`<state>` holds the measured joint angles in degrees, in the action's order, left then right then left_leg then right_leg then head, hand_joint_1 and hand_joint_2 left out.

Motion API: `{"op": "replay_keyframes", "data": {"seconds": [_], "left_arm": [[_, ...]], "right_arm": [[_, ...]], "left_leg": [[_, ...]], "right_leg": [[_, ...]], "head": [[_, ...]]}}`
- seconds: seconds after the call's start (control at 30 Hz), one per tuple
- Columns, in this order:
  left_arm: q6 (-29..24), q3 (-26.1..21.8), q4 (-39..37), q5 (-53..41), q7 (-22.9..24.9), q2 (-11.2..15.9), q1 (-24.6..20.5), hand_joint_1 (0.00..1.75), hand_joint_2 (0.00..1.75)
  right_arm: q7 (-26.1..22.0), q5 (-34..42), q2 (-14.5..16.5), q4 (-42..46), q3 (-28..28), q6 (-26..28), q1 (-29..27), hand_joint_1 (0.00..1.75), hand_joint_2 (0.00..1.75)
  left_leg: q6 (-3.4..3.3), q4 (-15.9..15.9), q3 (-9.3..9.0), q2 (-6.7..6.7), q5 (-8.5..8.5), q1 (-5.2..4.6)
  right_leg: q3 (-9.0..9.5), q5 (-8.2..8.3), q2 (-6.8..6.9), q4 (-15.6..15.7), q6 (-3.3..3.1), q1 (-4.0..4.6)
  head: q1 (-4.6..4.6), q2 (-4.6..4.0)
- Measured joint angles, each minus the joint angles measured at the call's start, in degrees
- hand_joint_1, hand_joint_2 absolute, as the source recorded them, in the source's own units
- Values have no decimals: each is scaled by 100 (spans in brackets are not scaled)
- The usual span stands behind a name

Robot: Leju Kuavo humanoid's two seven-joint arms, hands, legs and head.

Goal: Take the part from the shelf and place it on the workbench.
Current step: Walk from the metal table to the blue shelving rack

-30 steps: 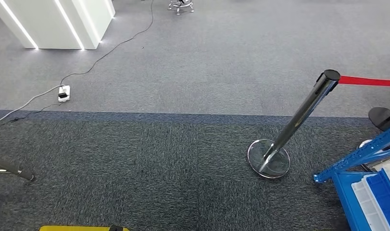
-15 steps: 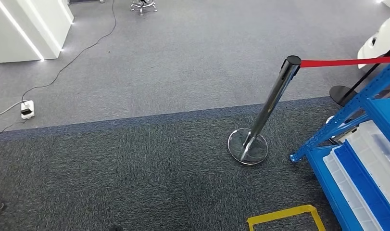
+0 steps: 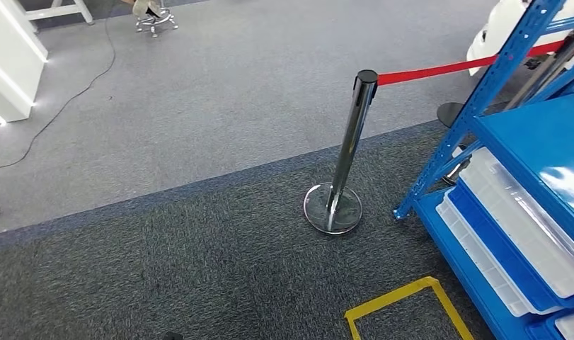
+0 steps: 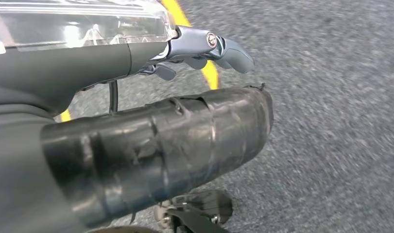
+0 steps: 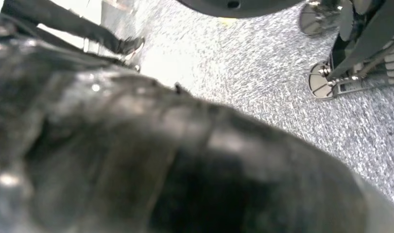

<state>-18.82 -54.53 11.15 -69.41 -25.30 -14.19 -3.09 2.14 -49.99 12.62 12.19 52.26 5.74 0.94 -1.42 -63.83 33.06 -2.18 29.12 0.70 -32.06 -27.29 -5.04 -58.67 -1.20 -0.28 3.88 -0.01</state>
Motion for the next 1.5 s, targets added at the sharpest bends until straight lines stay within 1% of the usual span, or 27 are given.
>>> {"op": "replay_keyframes", "data": {"seconds": [0.03,0.1,0.17,0.23,0.3,0.37,0.4,0.43,0.5,0.53,0.6,0.67,0.73,0.8,0.83,0.9,0.97,1.03,1.1,1.17,1.2,1.27,1.33,1.37,1.4,1.43,1.5], "left_arm": [[0,-2,0,1,-2,6,5,0,0],[7,-6,0,4,-9,16,-4,0,0],[17,-7,0,5,-21,6,-26,0,0],[22,-7,0,9,-34,-5,-27,0,0],[28,-8,0,13,-42,-8,-16,0,0],[34,-10,0,13,-44,-8,-3,0,0],[35,-10,0,12,-44,-9,-1,0,0],[37,-11,0,11,-44,-10,-4,0,0],[40,-11,0,9,-44,-13,-17,0,0],[41,-11,0,8,-45,-14,-22,0,0],[42,-11,0,3,-47,-16,-32,0,0],[44,-11,0,-5,-48,-23,-42,0,0],[46,-11,0,-7,-48,-27,-48,0,0],[46,-11,0,-7,-48,-28,-35,0,0],[46,-11,0,-7,-46,-28,-25,0,0],[46,-11,0,-7,-43,-28,-9,0,0],[46,-11,0,-8,-42,-28,-8,0,0],[46,-13,0,-8,-42,-21,-6,0,0],[47,-14,0,-7,-43,-13,-8,0,0],[48,-14,0,-7,-44,-19,-22,0,0],[48,-15,1,-6,-43,-23,-29,0,0],[47,-17,1,-6,-43,-33,-29,0,0],[48,-18,1,-7,-44,-32,-14,0,0],[48,-18,0,-7,-43,-32,-6,0,0],[48,-18,0,-7,-43,-33,-2,0,0],[48,-18,0,-7,-42,-33,-4,0,0],[48,-18,0,-6,-43,-37,-16,0,0]], "right_arm": [[0,0,5,-1,0,-1,4,0,0],[1,-1,13,-3,1,-7,2,0,0],[7,-5,10,-3,2,-27,-12,0,0],[12,-14,6,-3,4,-42,-14,0,0],[13,-22,3,-3,4,-43,3,0,0],[13,-32,1,-3,4,-43,13,0,0],[13,-37,-2,-3,4,-43,12,0,0],[13,-42,-5,-3,4,-43,8,0,0],[13,-46,-16,-3,5,-43,4,0,0],[13,-49,-19,-3,6,-44,8,0,0],[13,-52,-24,-3,7,-45,13,0,0],[13,-54,-30,-3,8,-44,4,0,0],[13,-55,-33,-3,10,-44,4,0,0],[13,-55,-33,-3,11,-45,16,0,0],[13,-55,-33,-3,11,-45,20,0,0],[13,-55,-33,-3,12,-46,16,0,0],[13,-56,-33,-3,13,-47,10,0,0],[13,-58,-26,-3,14,-49,15,0,0],[13,-59,-16,-3,15,-51,24,0,0],[13,-60,-14,-3,15,-51,18,0,0],[13,-60,-16,-3,15,-51,10,0,0],[13,-60,-19,-3,15,-49,6,0,0],[13,-61,-22,-3,15,-49,16,0,0],[13,-61,-23,-4,15,-50,18,0,0],[13,-61,-24,-4,15,-51,16,0,0],[13,-61,-25,-4,15,-52,13,0,0],[13,-63,-31,-3,15,-54,9,0,0]], "left_leg": [[-41,314,-117,-132,-120,-11],[-72,551,-212,-256,-147,-27],[-69,638,-253,-137,-181,-16],[-97,756,-299,17,-237,17],[-125,799,-321,188,-250,16],[-126,775,-319,371,-225,6],[-117,755,-317,454,-205,10],[-102,725,-317,530,-179,16],[-47,655,-322,651,-117,29],[-7,614,-319,700,-80,20],[73,581,-335,782,-36,1],[145,577,-373,830,-11,11],[200,395,-324,641,155,36],[221,-222,-55,368,535,49],[221,-619,130,309,715,49],[198,-1059,356,274,790,46],[127,-637,191,210,422,33],[16,138,-128,-57,39,18],[-38,510,-272,-242,-60,-1],[-39,585,-300,-151,-78,-2],[-49,639,-323,-77,-110,12],[-85,750,-359,85,-179,46],[-108,762,-360,256,-189,31],[-106,748,-351,344,-178,25],[-102,730,-347,430,-163,21],[-96,713,-348,507,-144,22],[-59,674,-365,637,-98,22]], "right_leg": [[-9,3,-70,-6,12,-4],[-50,21,-186,-7,61,-33],[-78,40,-254,4,128,-48],[-177,-103,-23,-195,178,-16],[-468,-444,309,-793,214,-7],[-746,-651,424,-1367,258,-39],[-763,-605,454,-1414,280,-60],[-666,-457,490,-1242,302,-83],[-289,-129,655,-549,314,-104],[-147,-40,750,-269,293,-96],[-83,-43,824,-106,213,-53],[-95,-19,723,-90,132,-50],[-99,13,623,-64,57,-73],[-119,38,513,-55,5,-73],[-133,46,448,-57,-10,-62],[-143,54,300,-61,-21,-38],[-125,55,142,-64,-21,-17],[-117,58,-5,-72,-9,-8],[-148,77,-132,-77,45,-32],[-179,115,-261,-52,130,-47],[-197,105,-241,-63,163,-39],[-341,-101,22,-351,202,-11],[-664,-477,347,-1039,233,-22],[-810,-600,415,-1359,255,-34],[-875,-619,449,-1517,274,-48],[-831,-534,474,-1466,289,-62],[-455,-192,611,-794,296,-81]], "head": [[-2,0],[-6,1],[-11,1],[3,1],[18,1],[20,1],[19,1],[20,0],[20,1],[20,0],[17,0],[16,1],[16,1],[14,1],[13,1],[13,1],[12,1],[14,0],[15,0],[14,1],[16,1],[33,1],[50,1],[50,1],[49,1],[50,1],[50,0]]}}
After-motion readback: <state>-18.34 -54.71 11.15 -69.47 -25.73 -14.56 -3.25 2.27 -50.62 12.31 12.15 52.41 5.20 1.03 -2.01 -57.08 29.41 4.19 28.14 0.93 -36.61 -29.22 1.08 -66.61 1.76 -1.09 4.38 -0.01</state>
